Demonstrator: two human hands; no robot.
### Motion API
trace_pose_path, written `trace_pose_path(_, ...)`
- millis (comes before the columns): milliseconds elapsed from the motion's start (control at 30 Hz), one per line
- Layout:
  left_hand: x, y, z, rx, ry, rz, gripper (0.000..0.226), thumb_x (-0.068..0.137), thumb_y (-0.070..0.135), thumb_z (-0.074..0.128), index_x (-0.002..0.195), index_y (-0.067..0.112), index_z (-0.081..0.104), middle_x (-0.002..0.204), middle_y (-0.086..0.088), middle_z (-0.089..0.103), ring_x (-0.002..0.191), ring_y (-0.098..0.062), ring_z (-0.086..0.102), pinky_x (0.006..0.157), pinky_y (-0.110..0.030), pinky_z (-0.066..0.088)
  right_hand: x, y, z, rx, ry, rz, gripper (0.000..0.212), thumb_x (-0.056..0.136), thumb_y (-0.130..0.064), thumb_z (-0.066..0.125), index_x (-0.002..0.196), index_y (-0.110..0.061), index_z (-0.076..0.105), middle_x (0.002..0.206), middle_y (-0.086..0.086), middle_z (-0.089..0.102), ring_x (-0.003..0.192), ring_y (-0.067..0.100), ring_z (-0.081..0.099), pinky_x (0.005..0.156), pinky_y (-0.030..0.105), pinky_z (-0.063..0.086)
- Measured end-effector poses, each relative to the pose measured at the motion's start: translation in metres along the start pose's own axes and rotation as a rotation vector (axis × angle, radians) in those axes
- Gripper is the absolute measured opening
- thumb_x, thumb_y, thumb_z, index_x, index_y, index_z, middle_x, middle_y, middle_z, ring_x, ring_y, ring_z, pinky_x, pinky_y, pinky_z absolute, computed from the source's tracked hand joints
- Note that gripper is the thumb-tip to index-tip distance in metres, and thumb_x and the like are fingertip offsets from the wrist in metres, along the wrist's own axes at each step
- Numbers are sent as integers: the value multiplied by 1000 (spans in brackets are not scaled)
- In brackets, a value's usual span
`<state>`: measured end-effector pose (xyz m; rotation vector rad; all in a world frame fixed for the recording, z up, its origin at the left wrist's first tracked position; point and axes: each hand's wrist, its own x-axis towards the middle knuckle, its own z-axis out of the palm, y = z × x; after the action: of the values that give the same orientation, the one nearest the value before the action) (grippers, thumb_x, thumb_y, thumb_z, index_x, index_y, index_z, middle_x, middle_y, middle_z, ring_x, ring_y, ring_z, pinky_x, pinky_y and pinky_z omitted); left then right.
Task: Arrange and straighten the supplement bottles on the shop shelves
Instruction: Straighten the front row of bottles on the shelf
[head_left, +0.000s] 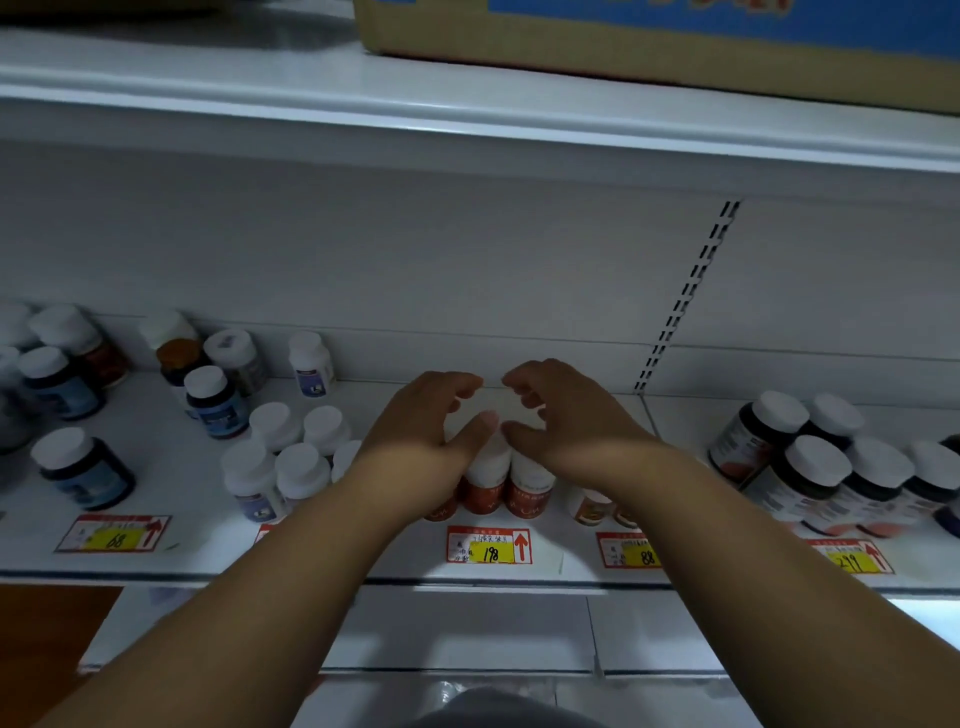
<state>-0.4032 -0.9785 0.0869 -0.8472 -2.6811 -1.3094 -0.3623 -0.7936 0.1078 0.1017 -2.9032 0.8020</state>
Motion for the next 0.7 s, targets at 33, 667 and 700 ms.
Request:
trace_pose_path(33,-4,-2,-4,3,47,-1,39,88,44,55,125,32,53,113,20,52,101,4,49,83,-12,36,3,-5,0,15,30,-23,46,87,-33,66,130,-24,51,117,-5,52,101,5,51,87,23,44)
trace_pose_path(667,-21,-133,-158,-39,17,-99,27,93,35,55,120,31,57,104,17,59,95,0,57,76,-12,39,135,-154,108,57,96,-76,35,90,-33,63,120,-18,57,110,3,55,94,15,56,74,20,39)
trace_pose_path(700,-19,-138,-164,-47,-10,-91,24,93,36,54,117,33,57,101,18,61,93,1,58,73,-9,39,148,-154,116,25,48,-24,38,90,-33,62,125,-18,55,116,6,54,100,20,56,80,25,42)
